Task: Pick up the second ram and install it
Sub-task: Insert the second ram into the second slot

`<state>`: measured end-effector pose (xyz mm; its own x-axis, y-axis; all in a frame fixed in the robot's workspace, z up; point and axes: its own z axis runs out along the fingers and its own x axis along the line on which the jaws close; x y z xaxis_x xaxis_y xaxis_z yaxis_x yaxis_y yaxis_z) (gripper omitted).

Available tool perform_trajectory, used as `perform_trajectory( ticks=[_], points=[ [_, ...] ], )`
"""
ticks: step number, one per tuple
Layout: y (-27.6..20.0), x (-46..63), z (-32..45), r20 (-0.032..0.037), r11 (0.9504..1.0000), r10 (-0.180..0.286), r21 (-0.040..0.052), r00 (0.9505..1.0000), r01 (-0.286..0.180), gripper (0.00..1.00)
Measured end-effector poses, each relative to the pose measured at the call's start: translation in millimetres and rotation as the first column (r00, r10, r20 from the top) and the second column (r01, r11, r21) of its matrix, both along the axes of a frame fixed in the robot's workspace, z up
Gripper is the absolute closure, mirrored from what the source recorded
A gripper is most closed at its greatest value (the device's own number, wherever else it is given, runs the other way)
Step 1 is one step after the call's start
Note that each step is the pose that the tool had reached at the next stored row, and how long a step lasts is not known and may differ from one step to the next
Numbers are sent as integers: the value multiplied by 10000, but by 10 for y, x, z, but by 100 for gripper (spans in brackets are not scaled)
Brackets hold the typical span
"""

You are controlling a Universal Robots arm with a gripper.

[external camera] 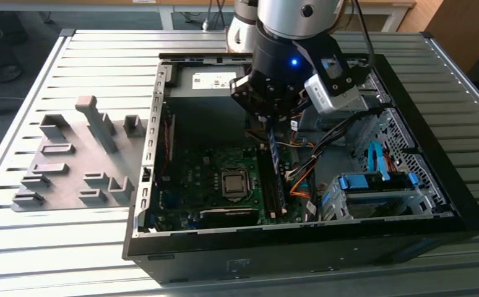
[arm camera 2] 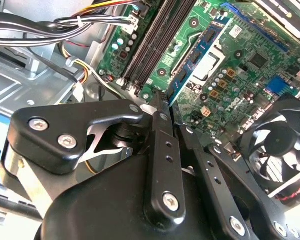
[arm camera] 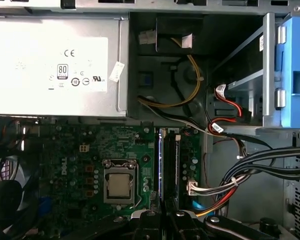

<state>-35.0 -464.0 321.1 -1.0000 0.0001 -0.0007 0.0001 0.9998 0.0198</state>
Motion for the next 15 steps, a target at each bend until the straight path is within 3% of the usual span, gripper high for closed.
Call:
perform_trajectory(
  ticks=[15],
  points=[
    [0, 3, -235, -35, 10000, -8, 0, 10000, 8, 86]
  ],
)
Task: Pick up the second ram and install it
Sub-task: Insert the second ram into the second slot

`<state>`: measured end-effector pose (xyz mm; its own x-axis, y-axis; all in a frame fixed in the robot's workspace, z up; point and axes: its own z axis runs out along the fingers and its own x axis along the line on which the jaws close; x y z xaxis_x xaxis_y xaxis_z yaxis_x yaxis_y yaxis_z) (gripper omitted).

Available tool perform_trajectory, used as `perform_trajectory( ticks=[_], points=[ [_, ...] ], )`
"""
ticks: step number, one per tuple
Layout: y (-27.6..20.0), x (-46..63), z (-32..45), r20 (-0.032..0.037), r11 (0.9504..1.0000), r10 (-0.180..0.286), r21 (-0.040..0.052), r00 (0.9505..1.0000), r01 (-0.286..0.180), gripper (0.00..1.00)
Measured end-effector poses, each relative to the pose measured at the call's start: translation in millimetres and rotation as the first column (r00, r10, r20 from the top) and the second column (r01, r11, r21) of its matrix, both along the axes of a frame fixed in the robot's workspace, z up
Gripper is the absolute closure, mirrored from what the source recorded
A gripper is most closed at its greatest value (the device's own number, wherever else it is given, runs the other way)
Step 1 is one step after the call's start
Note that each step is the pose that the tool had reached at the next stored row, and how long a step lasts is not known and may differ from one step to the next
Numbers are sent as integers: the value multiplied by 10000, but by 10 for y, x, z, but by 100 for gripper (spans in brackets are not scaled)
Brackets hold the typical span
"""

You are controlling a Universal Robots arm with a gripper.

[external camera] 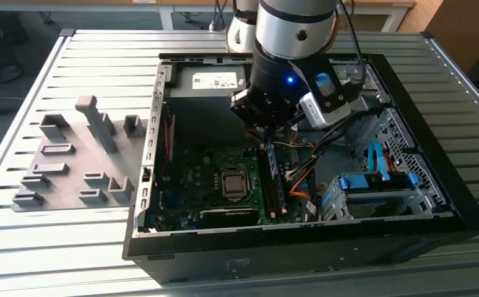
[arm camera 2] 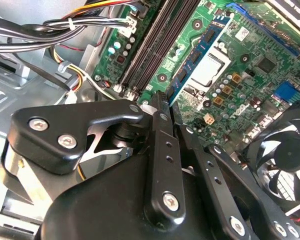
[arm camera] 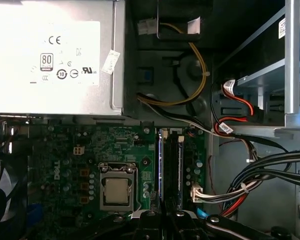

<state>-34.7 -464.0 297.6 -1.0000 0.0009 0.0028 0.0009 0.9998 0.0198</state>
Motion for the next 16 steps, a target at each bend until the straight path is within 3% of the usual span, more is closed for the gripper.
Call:
perform_trajectory(
  ticks=[5, 12, 16],
  points=[
    [0, 17, -19, -41, 10000, -1, -3, 10000, 1, 86],
    [0, 17, -25, -42, 10000, -2, 2, 10000, 2, 86],
    [0, 26, -75, -67, 10000, -9, 1, 10000, 9, 86]
  ],
)
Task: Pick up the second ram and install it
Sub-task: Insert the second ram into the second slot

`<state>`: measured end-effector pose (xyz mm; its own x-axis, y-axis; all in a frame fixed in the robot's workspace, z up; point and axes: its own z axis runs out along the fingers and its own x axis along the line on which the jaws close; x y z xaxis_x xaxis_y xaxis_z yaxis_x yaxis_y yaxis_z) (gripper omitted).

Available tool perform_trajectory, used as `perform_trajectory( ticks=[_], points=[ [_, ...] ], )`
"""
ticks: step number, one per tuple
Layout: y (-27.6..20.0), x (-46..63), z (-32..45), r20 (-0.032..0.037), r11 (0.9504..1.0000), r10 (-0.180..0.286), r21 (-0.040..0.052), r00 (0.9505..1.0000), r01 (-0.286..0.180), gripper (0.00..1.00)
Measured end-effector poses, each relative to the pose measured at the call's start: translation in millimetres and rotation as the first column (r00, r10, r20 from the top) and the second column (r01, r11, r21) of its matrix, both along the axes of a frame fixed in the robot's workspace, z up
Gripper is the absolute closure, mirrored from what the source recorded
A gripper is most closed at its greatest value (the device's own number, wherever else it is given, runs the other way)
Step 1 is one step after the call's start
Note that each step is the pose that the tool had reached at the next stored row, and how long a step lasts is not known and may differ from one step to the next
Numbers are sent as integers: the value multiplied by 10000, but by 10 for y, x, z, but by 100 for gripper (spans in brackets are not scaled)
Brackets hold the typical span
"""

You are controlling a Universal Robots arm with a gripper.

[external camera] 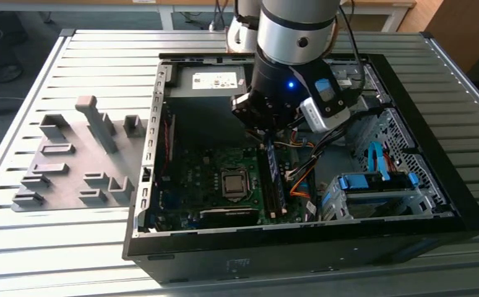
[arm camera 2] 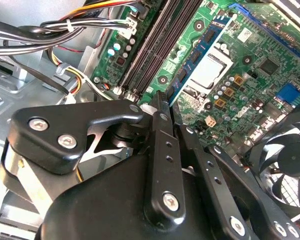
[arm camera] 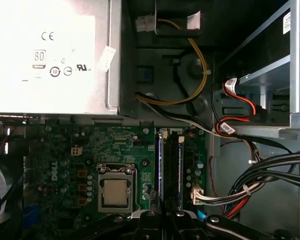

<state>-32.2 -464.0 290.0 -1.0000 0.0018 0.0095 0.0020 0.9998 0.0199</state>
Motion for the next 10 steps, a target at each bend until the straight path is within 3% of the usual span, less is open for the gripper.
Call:
perform_trajectory(
  ticks=[3, 10],
  points=[
    [0, 7, -115, -30, 10000, -16, 0, 10000, 16, 86],
    [0, 21, -192, -30, 10000, -52, -1, 10000, 52, 86]
  ],
)
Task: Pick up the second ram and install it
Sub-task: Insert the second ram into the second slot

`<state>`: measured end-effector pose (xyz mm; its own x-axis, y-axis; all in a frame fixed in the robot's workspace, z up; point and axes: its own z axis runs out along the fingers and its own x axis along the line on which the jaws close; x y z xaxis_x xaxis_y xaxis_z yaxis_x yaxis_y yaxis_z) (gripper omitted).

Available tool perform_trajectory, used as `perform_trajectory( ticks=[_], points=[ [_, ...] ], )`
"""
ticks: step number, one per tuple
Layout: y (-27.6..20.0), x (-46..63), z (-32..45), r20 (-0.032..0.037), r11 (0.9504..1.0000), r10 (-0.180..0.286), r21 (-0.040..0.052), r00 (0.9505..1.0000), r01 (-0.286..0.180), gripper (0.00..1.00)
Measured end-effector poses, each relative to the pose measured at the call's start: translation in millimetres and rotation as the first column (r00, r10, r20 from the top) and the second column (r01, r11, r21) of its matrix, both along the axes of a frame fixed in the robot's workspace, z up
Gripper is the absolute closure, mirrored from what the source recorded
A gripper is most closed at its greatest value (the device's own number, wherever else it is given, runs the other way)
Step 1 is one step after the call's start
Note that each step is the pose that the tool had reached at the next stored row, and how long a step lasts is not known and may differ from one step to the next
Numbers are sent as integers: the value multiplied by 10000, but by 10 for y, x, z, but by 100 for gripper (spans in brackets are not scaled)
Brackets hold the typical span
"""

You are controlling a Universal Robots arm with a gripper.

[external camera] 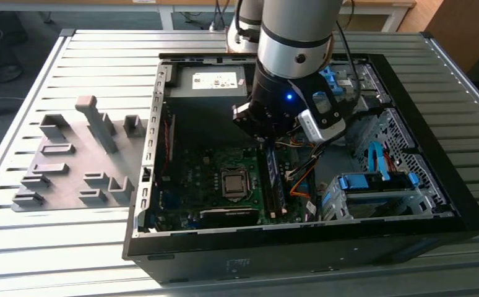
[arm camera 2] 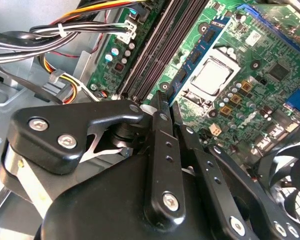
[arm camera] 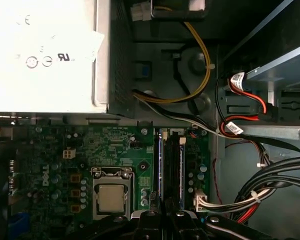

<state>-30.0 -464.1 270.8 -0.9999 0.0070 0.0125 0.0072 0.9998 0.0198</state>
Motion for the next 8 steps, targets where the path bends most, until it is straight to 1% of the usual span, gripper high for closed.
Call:
perform_trajectory(
  ticks=[8],
  points=[
    [-1, 5, -95, 0, 10000, -52, 1, 10000, 52, 86]
  ],
)
